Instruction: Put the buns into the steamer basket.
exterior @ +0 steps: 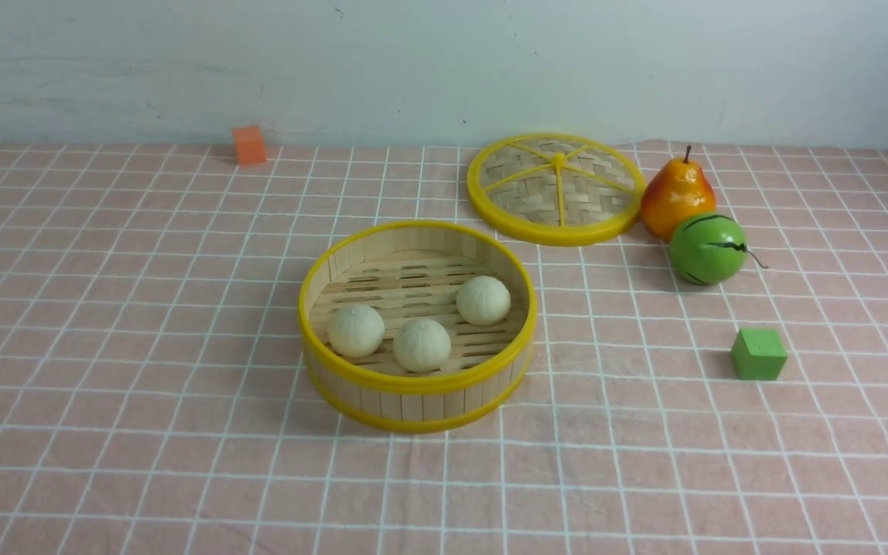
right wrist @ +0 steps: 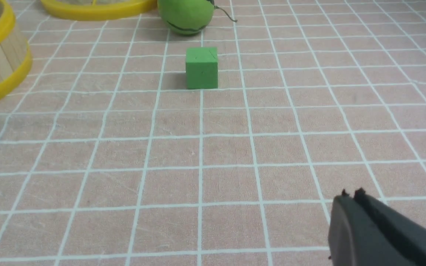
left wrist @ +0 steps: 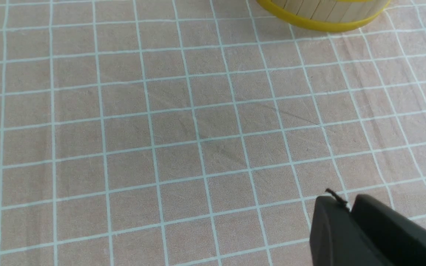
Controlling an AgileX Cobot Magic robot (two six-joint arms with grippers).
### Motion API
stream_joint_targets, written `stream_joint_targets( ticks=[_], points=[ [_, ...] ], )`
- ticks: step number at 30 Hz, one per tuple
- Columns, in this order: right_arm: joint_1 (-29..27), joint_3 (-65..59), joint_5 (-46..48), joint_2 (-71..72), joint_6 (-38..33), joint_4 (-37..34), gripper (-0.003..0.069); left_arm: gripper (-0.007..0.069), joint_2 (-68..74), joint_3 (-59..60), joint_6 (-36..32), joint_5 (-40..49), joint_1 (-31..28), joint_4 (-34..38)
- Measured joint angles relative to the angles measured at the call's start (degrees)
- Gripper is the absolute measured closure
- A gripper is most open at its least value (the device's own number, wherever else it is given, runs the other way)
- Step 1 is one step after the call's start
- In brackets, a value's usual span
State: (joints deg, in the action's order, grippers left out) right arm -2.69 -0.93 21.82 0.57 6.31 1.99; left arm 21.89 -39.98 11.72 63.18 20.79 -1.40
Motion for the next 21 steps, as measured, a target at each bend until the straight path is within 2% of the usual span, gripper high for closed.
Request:
stream_joint_targets(
  ticks=[21],
  points=[
    [0.0, 0.06, 0.18, 0.0, -0.69, 0.05, 0.0668, 0.054, 0.0, 0.0, 0.0, 0.0, 0.0, -0.05]
  ],
)
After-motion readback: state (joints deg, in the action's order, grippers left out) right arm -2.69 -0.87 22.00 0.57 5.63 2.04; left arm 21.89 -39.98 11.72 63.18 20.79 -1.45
